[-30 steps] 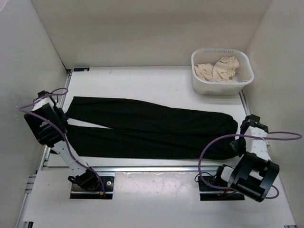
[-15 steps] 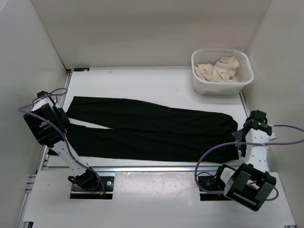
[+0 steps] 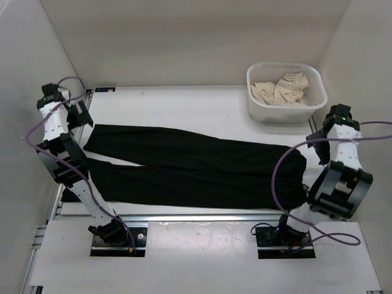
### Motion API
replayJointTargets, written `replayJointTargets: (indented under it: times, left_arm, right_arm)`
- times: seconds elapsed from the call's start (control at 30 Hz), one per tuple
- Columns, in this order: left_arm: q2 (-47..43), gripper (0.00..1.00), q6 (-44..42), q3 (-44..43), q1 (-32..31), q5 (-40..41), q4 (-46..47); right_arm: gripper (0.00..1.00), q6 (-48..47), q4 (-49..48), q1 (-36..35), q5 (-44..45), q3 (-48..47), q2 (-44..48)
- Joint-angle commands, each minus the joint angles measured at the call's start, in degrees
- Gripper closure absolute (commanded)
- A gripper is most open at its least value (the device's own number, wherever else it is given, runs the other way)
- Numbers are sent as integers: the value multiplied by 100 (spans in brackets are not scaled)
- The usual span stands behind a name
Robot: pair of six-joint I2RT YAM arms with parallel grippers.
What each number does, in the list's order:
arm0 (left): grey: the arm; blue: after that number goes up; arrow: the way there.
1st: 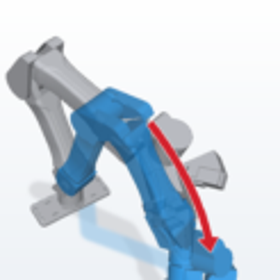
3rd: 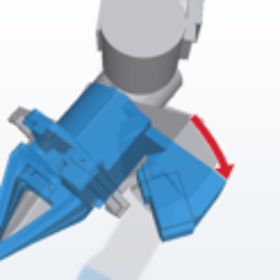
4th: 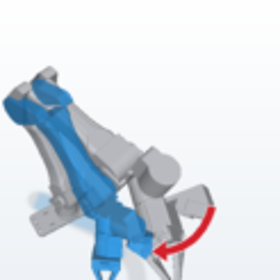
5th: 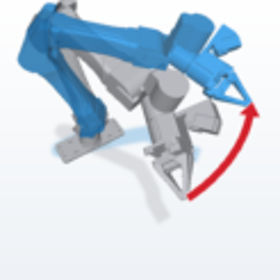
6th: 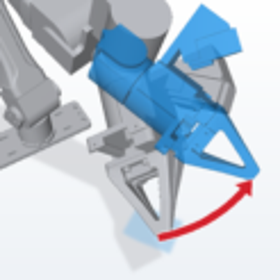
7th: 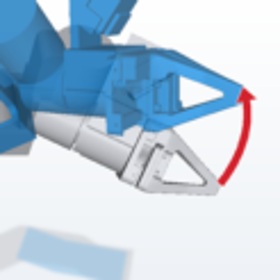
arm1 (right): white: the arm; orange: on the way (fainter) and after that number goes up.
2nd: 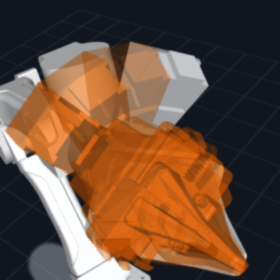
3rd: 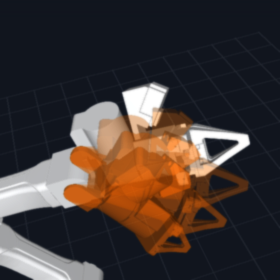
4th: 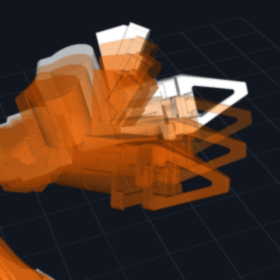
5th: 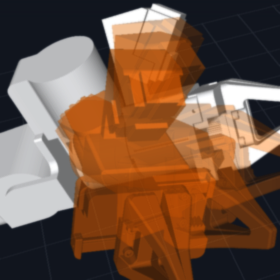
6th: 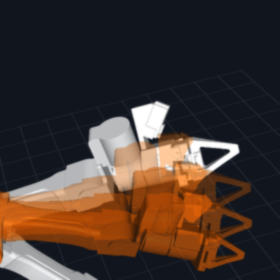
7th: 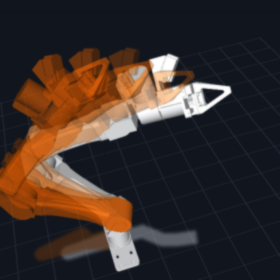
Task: Fold and stack the trousers
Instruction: Fold the trousers
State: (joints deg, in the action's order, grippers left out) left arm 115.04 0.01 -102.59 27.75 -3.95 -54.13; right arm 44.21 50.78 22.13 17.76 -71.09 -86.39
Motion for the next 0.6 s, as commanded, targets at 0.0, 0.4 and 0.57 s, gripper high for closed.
replayJointTargets:
  times: [0.0, 0.4, 0.57]
  left_arm:
    - [471, 0, -1, -831, -357, -844, 77]
    - [2602, 0, -1, -2592, -779, -933, 78]
    - [2708, 0, -1, -2415, -832, -722, 78]
  right_arm:
    - [18, 290, -201, -200, -9, -527, -763]
    - [18, 598, -43, -499, -124, -1759, -2953]
    - [23, 598, -201, -499, -71, -1470, -3138]
